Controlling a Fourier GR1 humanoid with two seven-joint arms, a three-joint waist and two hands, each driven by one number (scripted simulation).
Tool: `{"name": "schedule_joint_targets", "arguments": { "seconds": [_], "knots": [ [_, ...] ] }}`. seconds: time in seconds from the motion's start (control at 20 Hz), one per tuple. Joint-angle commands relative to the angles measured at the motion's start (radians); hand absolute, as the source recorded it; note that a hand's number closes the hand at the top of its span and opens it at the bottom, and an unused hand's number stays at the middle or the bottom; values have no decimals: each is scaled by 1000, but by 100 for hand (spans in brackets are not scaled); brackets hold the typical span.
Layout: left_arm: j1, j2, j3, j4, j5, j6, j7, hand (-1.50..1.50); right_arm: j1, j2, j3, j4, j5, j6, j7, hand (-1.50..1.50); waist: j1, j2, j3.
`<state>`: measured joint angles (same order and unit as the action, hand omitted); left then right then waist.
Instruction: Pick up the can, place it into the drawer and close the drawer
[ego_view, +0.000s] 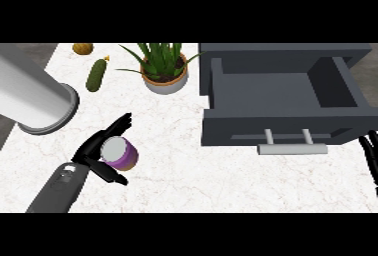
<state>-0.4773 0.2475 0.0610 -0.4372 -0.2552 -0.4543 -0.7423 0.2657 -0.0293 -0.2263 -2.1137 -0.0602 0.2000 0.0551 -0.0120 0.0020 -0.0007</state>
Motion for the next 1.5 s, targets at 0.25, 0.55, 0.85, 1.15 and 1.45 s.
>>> {"name": "schedule_joint_targets", "arguments": {
  "seconds": [0.25, 0.55, 0.85, 1.15, 1.45],
  "knots": [
    [40, -19, -44, -24, -20, -73, -93, -150, -37, -12, -31, 11, -21, -4, 30, -150, 6, -1, 0],
    [0, -79, -46, -77, 14, -79, 7, 150, 5, 9, -12, 6, -4, -1, 6, -150, 7, -2, 1],
    [61, -104, -64, -199, 69, -162, 88, 150, 24, 14, -42, 3, -47, 15, -28, -150, 13, -6, 2],
    [57, -87, 229, -166, 254, 216, 179, 150, 33, 10, -33, -48, -36, 4, 31, -150, 39, -9, 2],
    [105, -142, 253, -328, 294, 378, 227, 150, 63, 28, -22, -82, -28, 17, 10, -150, 14, -5, 1]
  ]
}}
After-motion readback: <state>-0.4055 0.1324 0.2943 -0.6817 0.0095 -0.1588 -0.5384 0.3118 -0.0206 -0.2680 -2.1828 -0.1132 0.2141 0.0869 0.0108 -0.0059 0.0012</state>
